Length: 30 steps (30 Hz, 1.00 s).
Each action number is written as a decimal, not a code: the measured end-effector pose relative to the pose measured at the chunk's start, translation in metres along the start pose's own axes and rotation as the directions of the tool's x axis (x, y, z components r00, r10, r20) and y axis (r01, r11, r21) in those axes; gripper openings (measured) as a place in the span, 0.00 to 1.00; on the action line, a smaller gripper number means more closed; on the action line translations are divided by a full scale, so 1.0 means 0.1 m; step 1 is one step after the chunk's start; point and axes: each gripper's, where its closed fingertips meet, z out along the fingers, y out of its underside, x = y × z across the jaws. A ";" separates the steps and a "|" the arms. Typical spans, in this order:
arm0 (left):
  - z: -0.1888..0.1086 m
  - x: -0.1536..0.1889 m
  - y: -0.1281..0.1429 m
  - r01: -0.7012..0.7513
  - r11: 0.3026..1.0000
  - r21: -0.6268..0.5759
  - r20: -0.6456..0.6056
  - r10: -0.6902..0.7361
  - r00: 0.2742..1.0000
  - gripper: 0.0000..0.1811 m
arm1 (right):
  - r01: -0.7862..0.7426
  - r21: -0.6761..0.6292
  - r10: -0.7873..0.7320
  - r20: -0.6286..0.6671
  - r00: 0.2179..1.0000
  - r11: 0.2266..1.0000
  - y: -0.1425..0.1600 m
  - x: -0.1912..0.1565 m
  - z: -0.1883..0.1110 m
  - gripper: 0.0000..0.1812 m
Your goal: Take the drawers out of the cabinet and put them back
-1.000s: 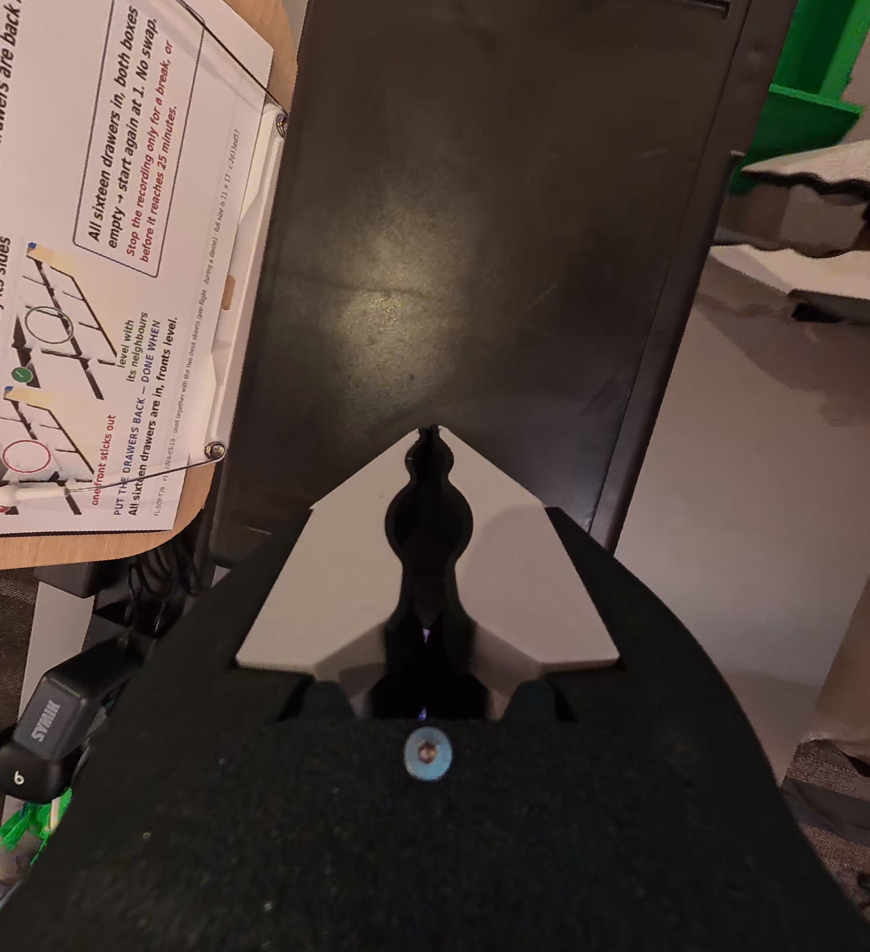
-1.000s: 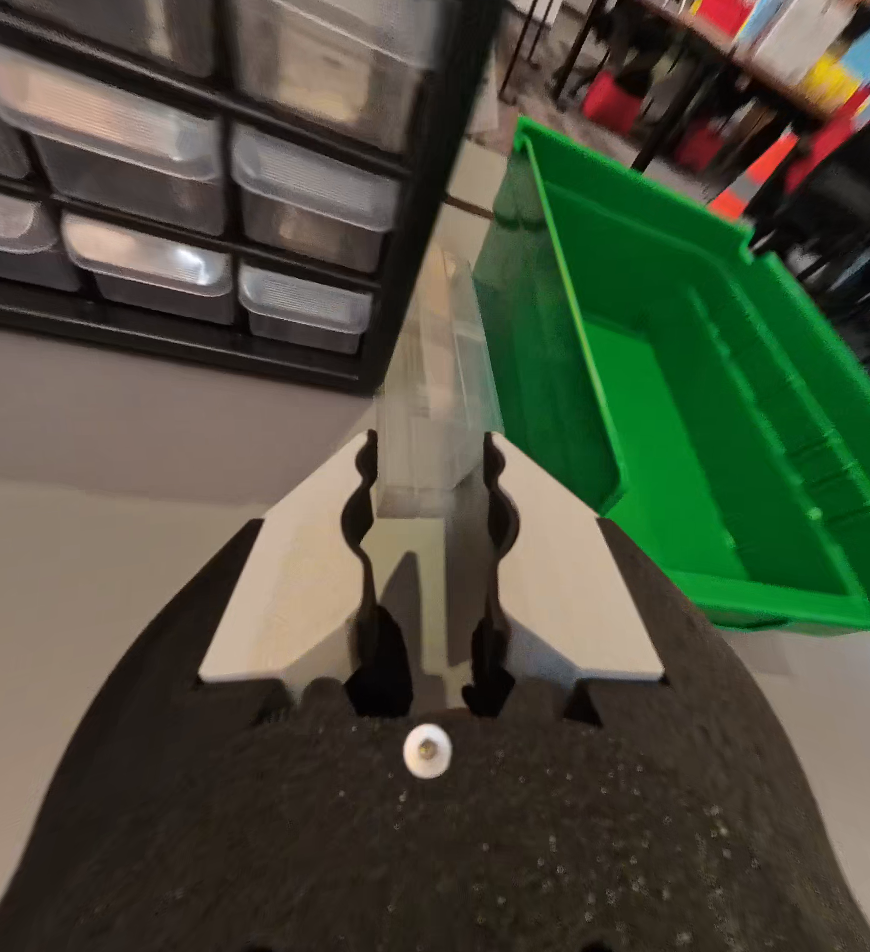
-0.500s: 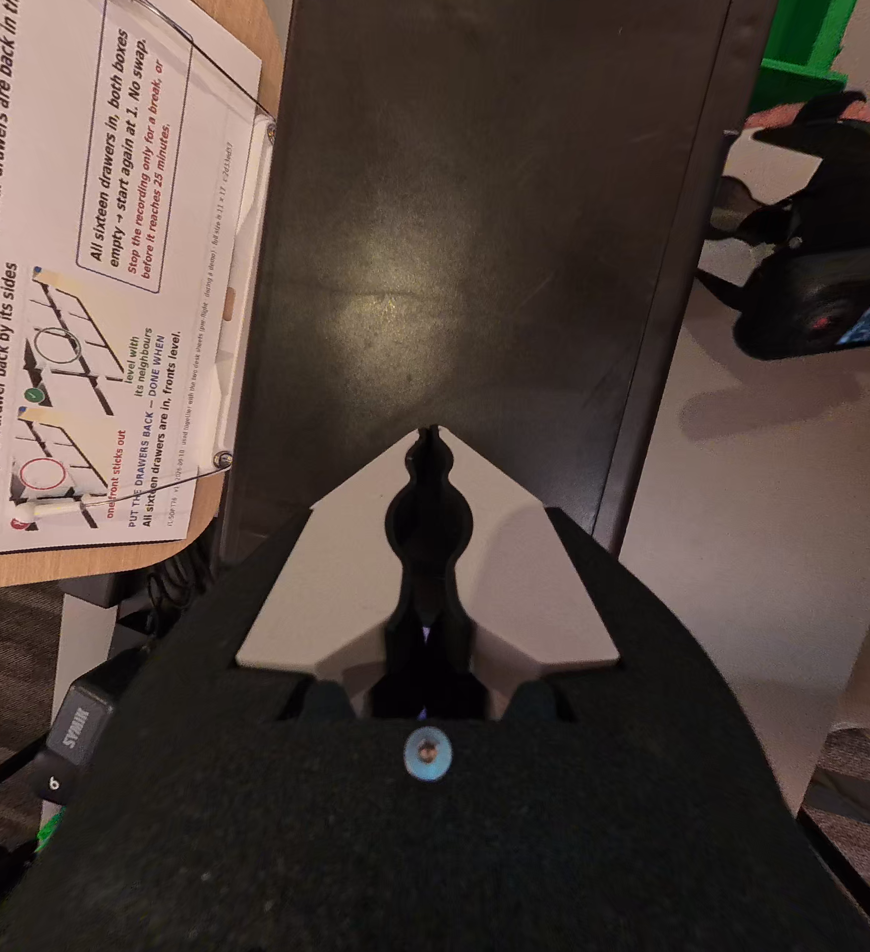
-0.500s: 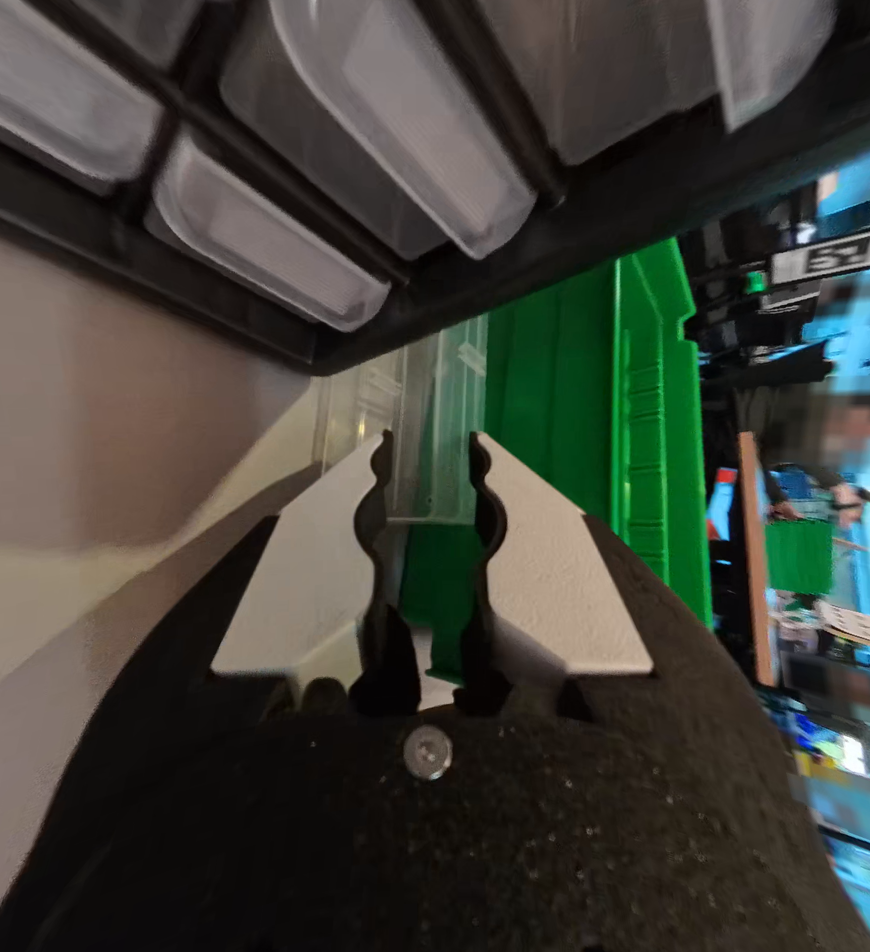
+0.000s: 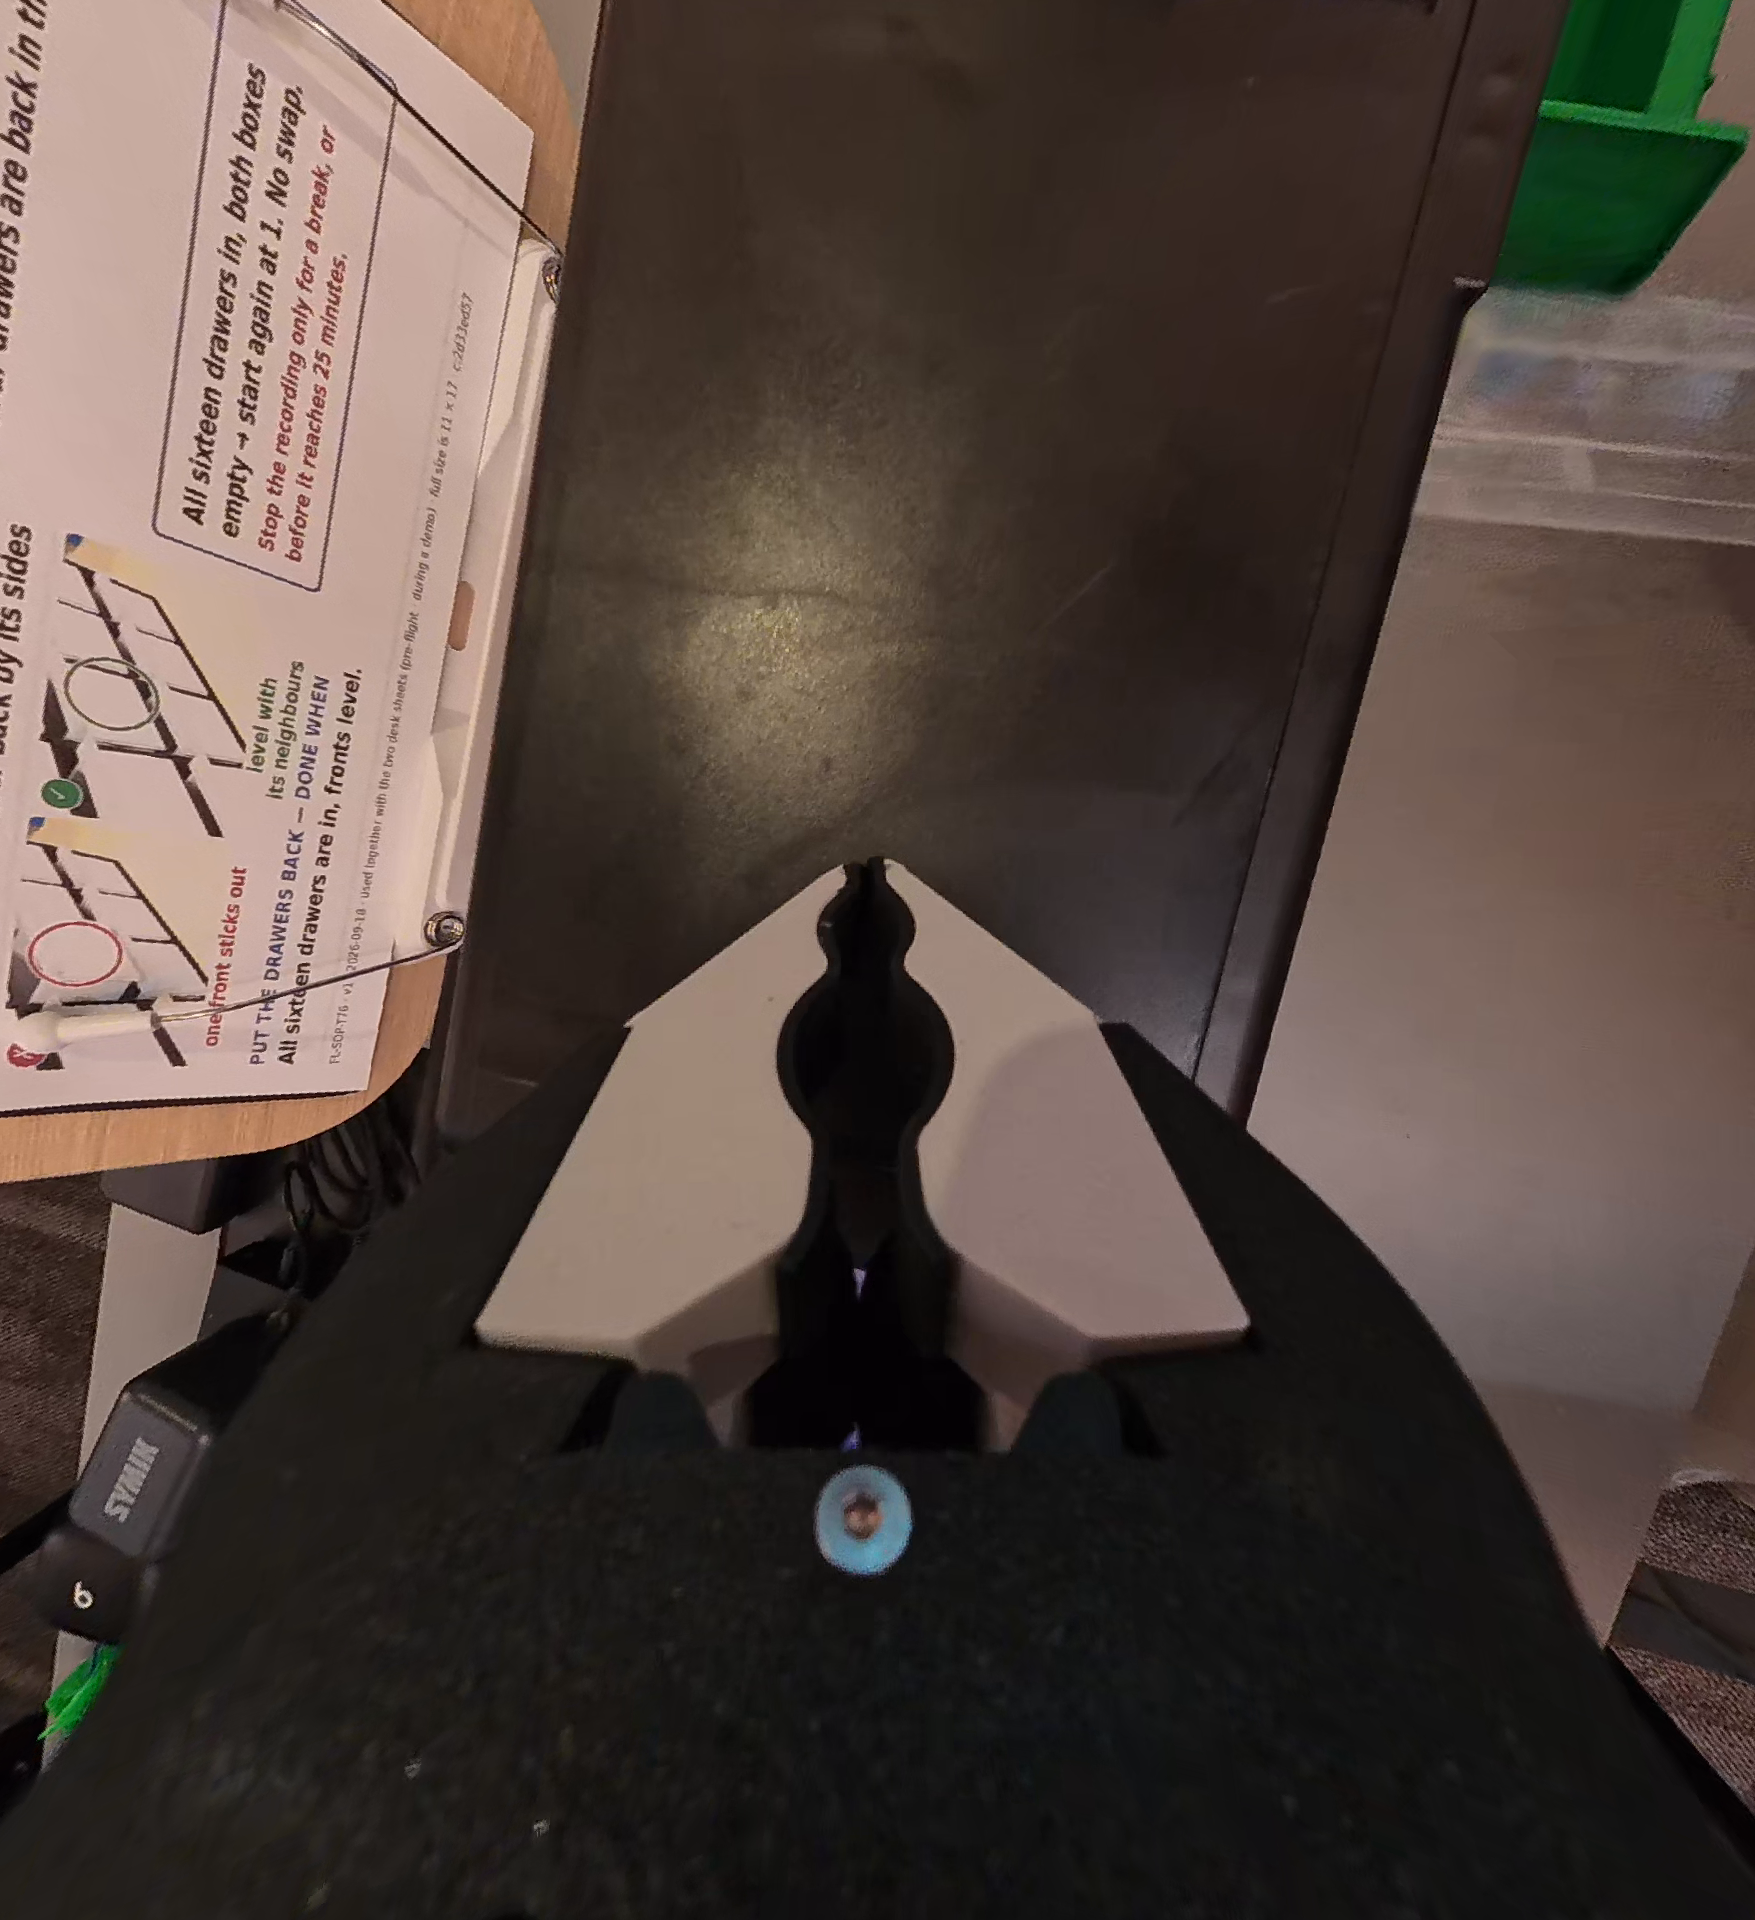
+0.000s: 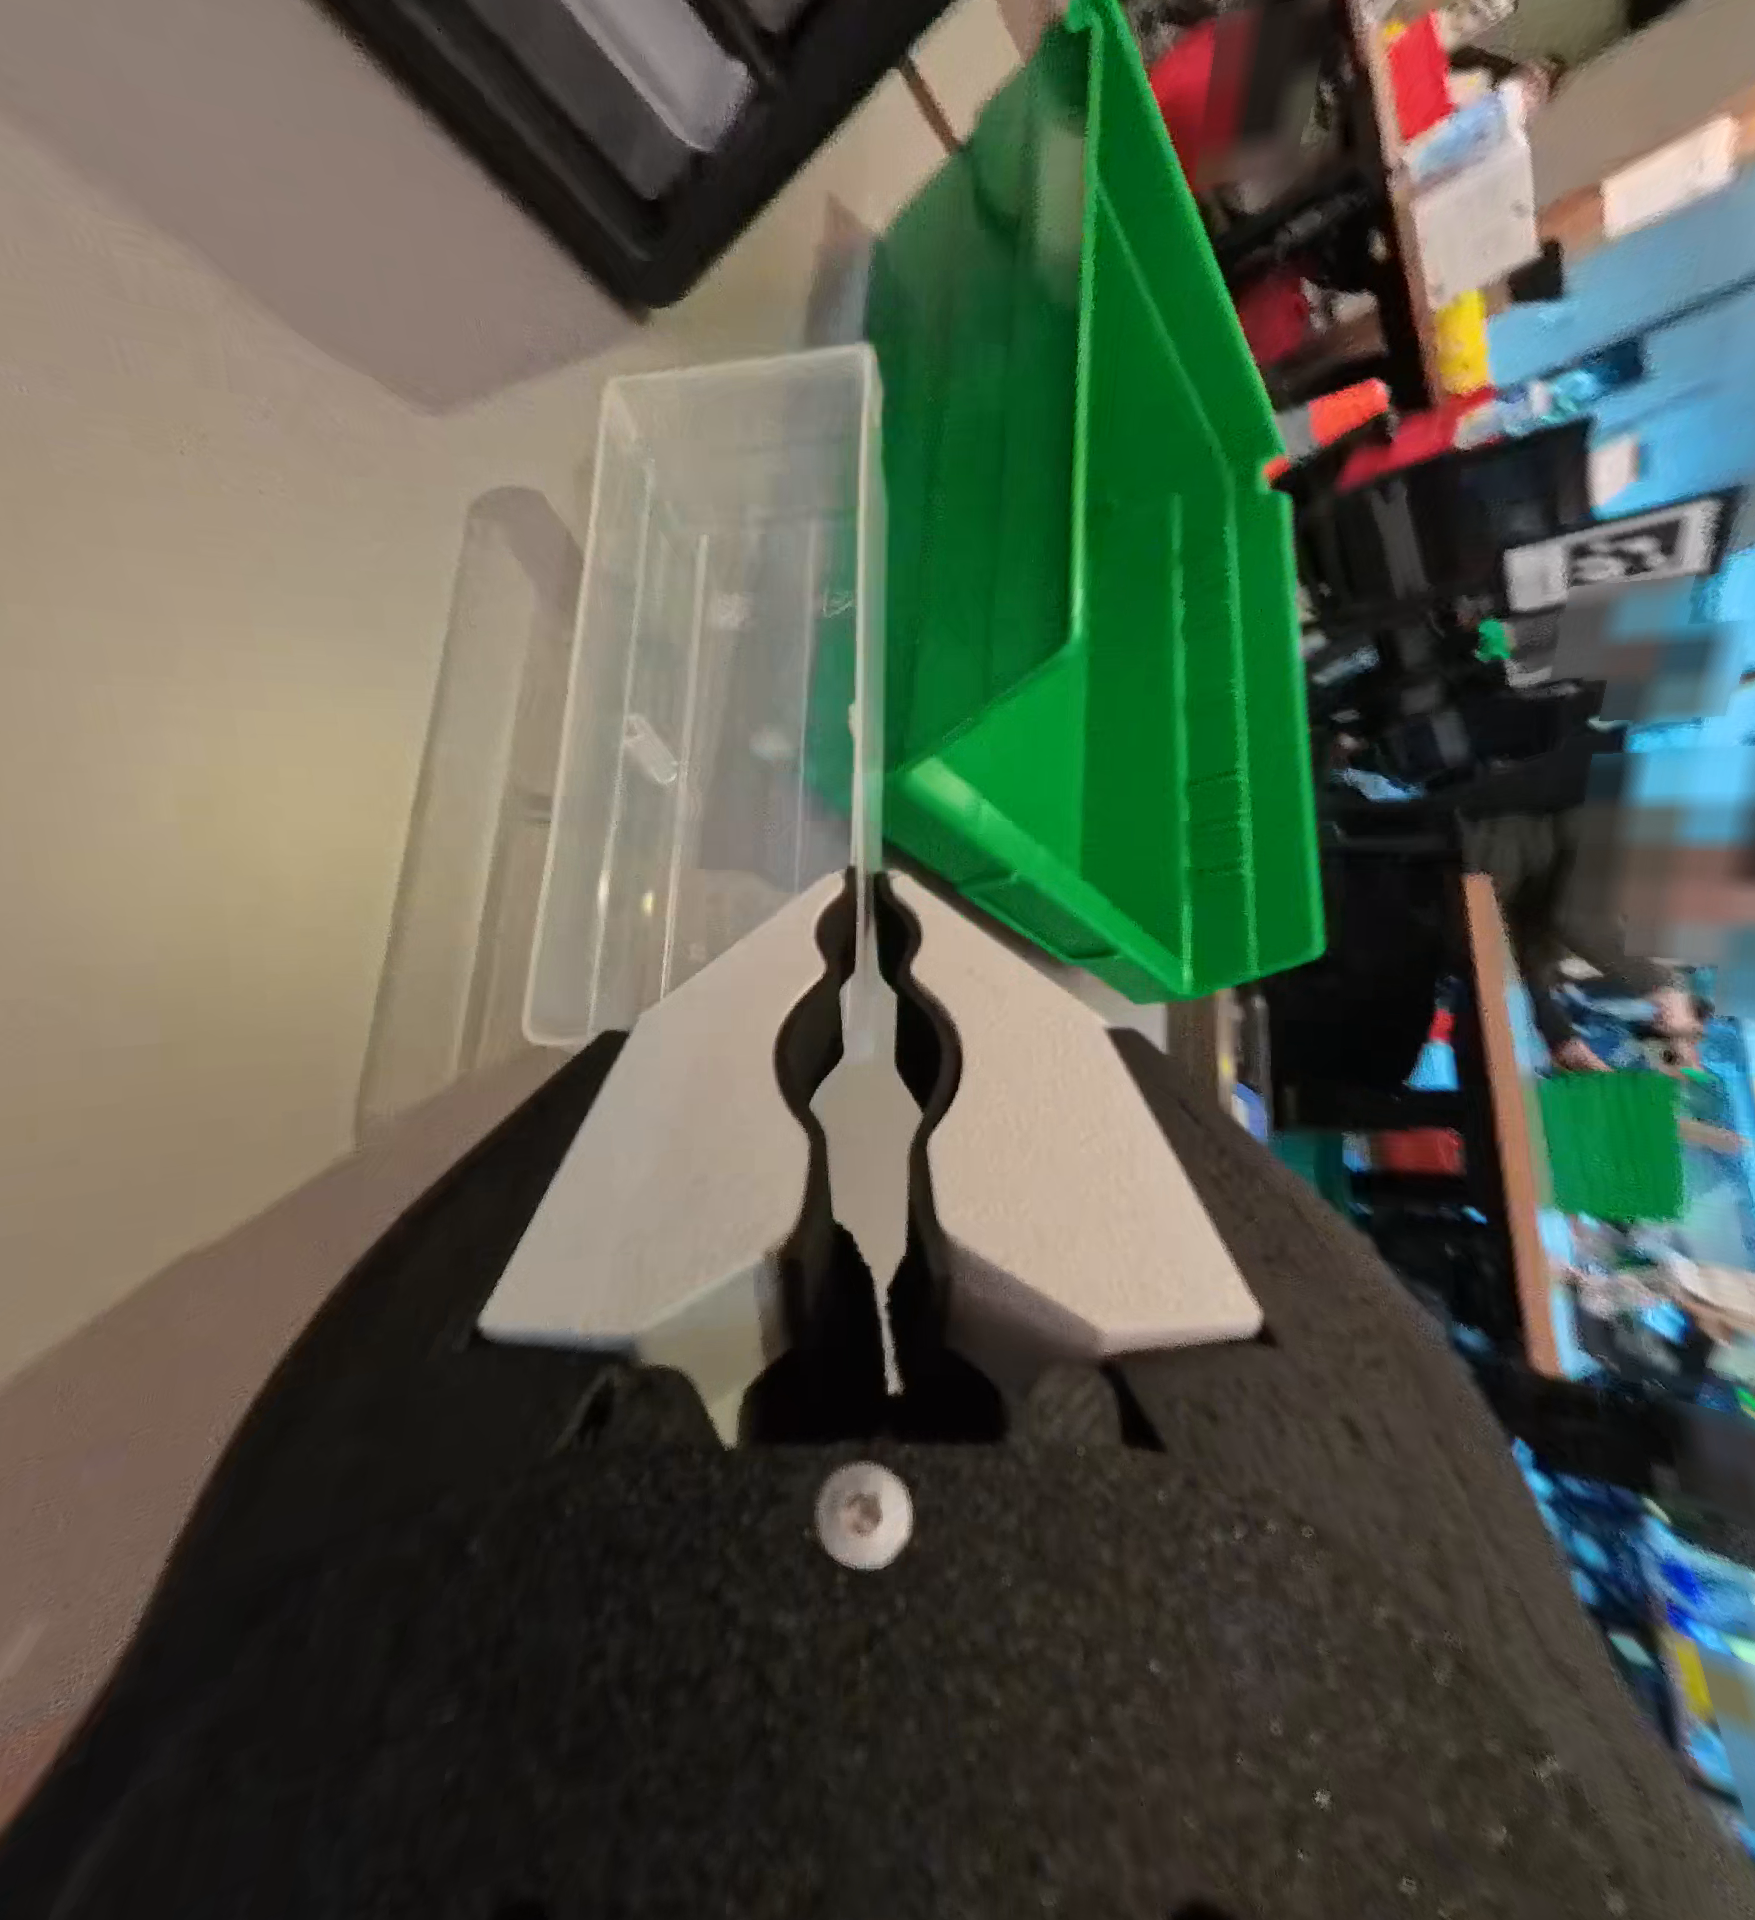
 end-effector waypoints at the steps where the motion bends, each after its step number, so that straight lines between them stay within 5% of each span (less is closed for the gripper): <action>1: 0.00 0.00 0.00 -0.001 1.000 -0.005 0.004 0.001 1.000 0.00 | -0.002 0.042 -0.001 0.086 0.996 0.999 -0.02 -0.10 -0.11 0.01; 3: 0.00 0.00 0.00 -0.004 1.000 -0.014 0.010 0.004 1.000 0.00 | 0.034 0.259 -0.129 0.360 0.924 0.965 -0.27 -0.49 -0.39 0.01; 6: 0.00 0.00 0.00 -0.003 1.000 -0.024 0.003 0.003 1.000 0.00 | 0.049 0.540 -0.416 0.584 0.697 0.840 -0.60 -1.01 -0.79 0.01; 9: 0.00 0.00 0.00 0.009 0.999 -0.030 -0.004 -0.009 1.000 0.00 | 0.031 0.582 -0.551 0.750 0.366 0.813 -0.71 -1.41 -0.87 0.01; 15: 0.00 0.00 0.00 -0.004 0.999 -0.048 0.025 0.005 1.000 0.00 | 0.216 0.569 -0.574 0.817 -0.046 0.793 -0.66 -1.49 -0.47 0.01; 18: 0.00 0.00 0.00 -0.021 0.998 -0.060 0.043 0.023 0.999 0.00 | 0.286 0.590 -0.588 0.802 -0.103 0.755 -0.66 -1.46 -0.40 0.02; 19: 0.00 0.00 0.00 -0.026 0.998 -0.063 0.046 0.029 0.999 0.00 | 0.309 0.566 -0.570 0.817 -0.085 0.764 -0.68 -1.45 -0.37 0.10; 22: 0.00 0.00 0.00 -0.038 0.997 -0.070 0.042 0.041 0.998 0.00 | 0.274 0.423 -0.455 0.888 0.065 0.864 -0.83 -1.31 -0.37 0.28; 26: 0.00 0.00 0.00 -0.053 0.996 -0.066 0.026 0.055 0.998 0.00 | -0.092 0.285 -0.234 0.902 0.362 0.954 -1.02 -1.03 -0.67 0.34; 28: 0.01 0.01 -0.01 -0.059 0.997 -0.050 0.020 0.060 0.998 0.00 | -0.270 0.195 -0.112 0.949 0.295 0.943 -0.94 -1.16 -1.11 0.29; 30: 0.02 0.02 -0.04 -0.060 0.998 -0.030 0.009 0.060 0.998 0.00 | -0.287 0.139 -0.091 0.980 0.175 0.948 -0.76 -1.49 -1.55 0.29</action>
